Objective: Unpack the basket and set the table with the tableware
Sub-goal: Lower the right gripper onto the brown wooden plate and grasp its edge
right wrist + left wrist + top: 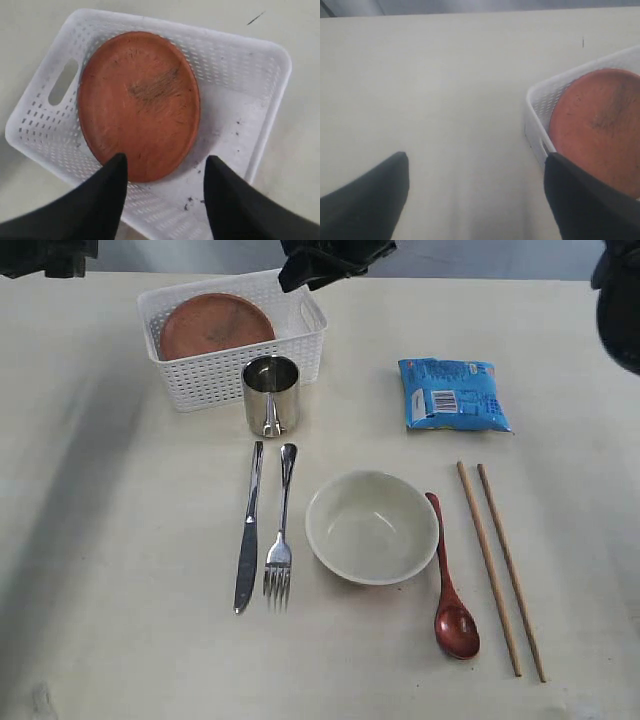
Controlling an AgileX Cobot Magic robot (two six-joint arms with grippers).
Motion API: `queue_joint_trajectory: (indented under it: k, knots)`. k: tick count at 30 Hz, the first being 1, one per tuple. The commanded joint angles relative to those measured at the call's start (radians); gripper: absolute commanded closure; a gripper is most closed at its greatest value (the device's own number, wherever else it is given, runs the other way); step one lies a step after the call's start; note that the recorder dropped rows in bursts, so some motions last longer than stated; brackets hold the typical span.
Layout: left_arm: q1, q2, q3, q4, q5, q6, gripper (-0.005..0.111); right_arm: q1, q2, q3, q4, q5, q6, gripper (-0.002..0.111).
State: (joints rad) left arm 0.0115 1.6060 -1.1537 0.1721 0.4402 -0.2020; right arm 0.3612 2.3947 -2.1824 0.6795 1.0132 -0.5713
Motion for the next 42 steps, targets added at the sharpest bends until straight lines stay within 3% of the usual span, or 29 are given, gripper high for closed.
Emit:
queue_joint_trajectory:
  k: [1, 3, 13, 30, 37, 42]
  knots:
    - [0.002, 0.004, 0.006, -0.002, -0.013, 0.002, 0.036, 0.035, 0.084, -0.107, -0.007, 0.016, 0.002, 0.052]
    - [0.002, 0.004, 0.006, -0.002, -0.013, 0.002, 0.036, 0.049, 0.113, -0.140, -0.007, 0.010, -0.001, 0.047]
    - [0.002, 0.004, 0.006, -0.002, -0.013, 0.002, 0.036, 0.081, 0.167, -0.155, -0.054, -0.166, -0.017, 0.047]
    - [0.002, 0.004, 0.006, -0.002, -0.015, 0.002, 0.036, 0.110, 0.209, -0.155, -0.060, -0.178, -0.036, 0.047]
    - [0.002, 0.004, 0.006, -0.002, -0.015, 0.002, 0.036, 0.150, 0.213, -0.155, -0.229, -0.233, 0.030, 0.051]
    - [0.002, 0.004, 0.006, -0.004, -0.013, 0.002, 0.036, 0.169, 0.223, -0.155, -0.251, -0.273, 0.038, 0.051]
